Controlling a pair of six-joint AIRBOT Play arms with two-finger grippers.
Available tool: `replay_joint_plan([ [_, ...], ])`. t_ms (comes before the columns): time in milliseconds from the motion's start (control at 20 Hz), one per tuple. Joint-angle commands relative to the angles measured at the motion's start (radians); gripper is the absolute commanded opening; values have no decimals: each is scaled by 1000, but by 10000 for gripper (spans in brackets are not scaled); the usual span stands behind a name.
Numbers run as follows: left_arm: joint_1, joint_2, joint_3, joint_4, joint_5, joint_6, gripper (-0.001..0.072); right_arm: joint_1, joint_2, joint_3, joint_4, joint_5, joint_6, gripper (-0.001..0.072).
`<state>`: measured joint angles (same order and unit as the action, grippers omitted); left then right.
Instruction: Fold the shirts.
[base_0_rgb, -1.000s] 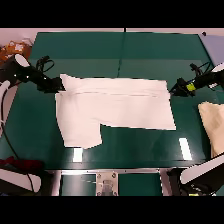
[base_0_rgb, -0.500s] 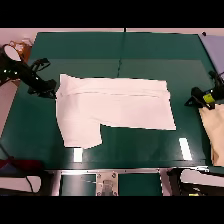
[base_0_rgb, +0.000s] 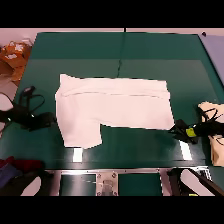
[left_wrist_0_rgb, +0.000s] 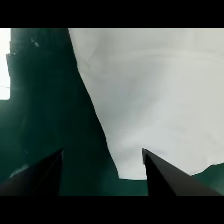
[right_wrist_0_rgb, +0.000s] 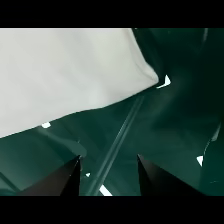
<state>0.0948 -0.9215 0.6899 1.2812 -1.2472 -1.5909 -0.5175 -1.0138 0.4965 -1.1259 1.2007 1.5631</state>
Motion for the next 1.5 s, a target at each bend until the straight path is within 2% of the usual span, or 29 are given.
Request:
replay_joint_plan([
  [0, 0, 51, -216, -145, 188, -30, 564, 5, 20, -118, 101, -164, 7, 513],
  [200, 0, 51, -360, -296, 308, -5, 564, 6, 17, -137, 194, -298, 7, 516],
  [250, 0, 51, -382, -341, 316, 25, 529, 8, 9, -137, 227, -320, 7, 516],
  [350, 0, 51, -404, -456, 325, 104, 283, 29, -15, -137, 300, -361, 5, 510],
  [400, 0, 52, -404, -509, 324, 164, 173, 47, -29, -137, 336, -382, -7, 478],
  [450, 0, 51, -401, -533, 325, 204, 102, 66, -43, -136, 363, -400, -15, 416],
  [500, 0, 52, -401, -537, 339, 214, 58, 79, -52, -136, 383, -409, -26, 318],
  [600, 0, 52, -401, -522, 348, 215, 55, 91, -58, -136, 393, -408, -34, 171],
  [650, 0, 52, -401, -517, 344, 225, 26, 92, -58, -136, 393, -407, -56, 73],
  [750, 5, 54, -389, -496, 331, 230, 28, 91, -58, -136, 385, -396, -57, 92],
  [850, 56, 56, -312, -398, 210, 230, 29, 91, -58, -136, 382, -382, -58, 160],
  [900, 96, 56, -256, -328, 129, 221, 76, 91, -58, -136, 382, -377, -72, 159],
  [950, 136, 56, -201, -248, 58, 186, 358, 91, -58, -136, 382, -373, -84, 159],
  [1000, 170, 56, -163, -174, 11, 143, 505, 91, -58, -137, 382, -370, -84, 160],
  [1150, 212, 55, -178, -116, 3, 122, 496, 91, -58, -136, 382, -371, -84, 159],
  [1300, 211, 55, -325, -286, 139, 147, 495, 91, -58, -136, 383, -374, -84, 149],
  [1450, 211, 55, -444, -484, 262, 242, 494, 91, -58, -136, 383, -377, -83, 149],
])
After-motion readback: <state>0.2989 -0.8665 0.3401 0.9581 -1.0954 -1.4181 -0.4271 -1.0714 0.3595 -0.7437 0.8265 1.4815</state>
